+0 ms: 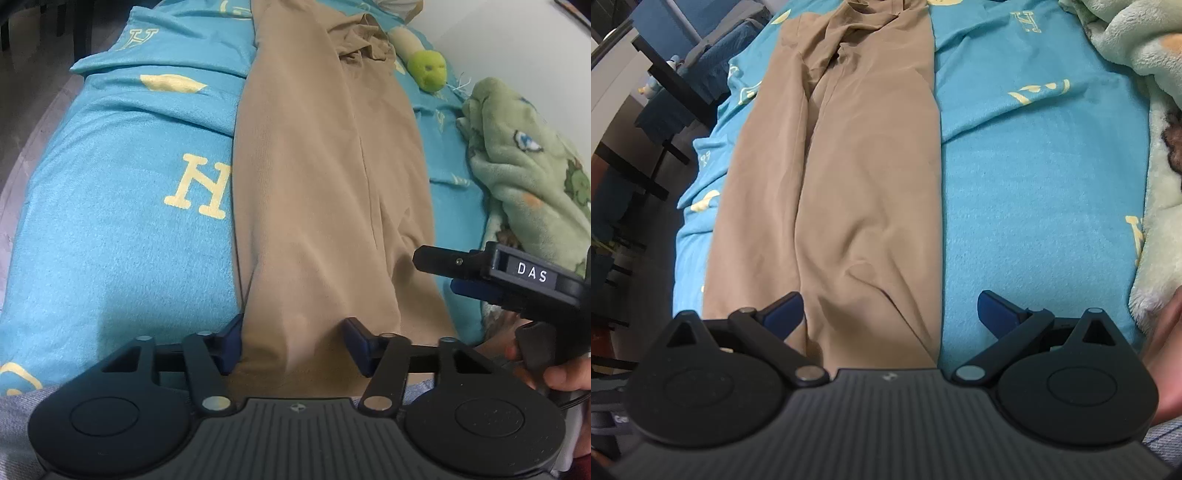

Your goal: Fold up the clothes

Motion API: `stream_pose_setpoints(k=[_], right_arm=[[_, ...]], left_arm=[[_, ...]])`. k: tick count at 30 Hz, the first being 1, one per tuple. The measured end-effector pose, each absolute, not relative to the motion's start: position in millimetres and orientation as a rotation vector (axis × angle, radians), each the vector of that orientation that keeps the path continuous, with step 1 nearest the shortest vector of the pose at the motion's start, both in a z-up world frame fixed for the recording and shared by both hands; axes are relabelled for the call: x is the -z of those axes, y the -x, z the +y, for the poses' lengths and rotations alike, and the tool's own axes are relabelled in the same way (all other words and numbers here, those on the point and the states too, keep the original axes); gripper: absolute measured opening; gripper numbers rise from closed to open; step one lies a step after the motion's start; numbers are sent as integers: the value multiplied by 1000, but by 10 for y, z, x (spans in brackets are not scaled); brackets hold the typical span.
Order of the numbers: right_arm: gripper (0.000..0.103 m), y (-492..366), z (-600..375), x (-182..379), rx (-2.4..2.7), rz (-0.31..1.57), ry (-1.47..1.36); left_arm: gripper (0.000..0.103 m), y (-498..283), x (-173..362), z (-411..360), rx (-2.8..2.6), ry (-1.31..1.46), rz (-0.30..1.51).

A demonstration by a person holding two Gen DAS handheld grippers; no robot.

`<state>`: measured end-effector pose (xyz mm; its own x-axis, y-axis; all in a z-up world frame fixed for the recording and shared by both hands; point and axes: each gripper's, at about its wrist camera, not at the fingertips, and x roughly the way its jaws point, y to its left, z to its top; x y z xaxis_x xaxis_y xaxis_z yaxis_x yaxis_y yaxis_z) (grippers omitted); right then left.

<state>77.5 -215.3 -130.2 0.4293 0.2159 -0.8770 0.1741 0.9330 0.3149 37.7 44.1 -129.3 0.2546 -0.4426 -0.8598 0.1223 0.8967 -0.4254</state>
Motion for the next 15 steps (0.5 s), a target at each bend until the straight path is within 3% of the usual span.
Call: stream_pose_setpoints(k=[1,5,8,11,12,13,15], right_arm=[[102,-779,-2152,1307,-30,1139,-390],[103,-799,-2150,1433,-67,1222,-483],[102,-782,-2085,1441,-98,1241,-477],[77,-738,-2005,1412,-143,1251,-454],[65,-721,-1983,1387,-149,1249,-433],[42,-704,-1961,1363,-154,1248,-411],[14,-637,-2002,1240,-157,1197,-424]], left_arm=[[49,-371,1295,437,386,289,1260],[16,-363,1320,495,345,305,1263],[8,-344,1298,540,344,337,1243],[6,-319,1237,618,338,374,1199],[6,-304,1202,664,341,400,1175],[6,-290,1166,711,344,427,1151],[5,-260,1089,807,354,496,1097]])
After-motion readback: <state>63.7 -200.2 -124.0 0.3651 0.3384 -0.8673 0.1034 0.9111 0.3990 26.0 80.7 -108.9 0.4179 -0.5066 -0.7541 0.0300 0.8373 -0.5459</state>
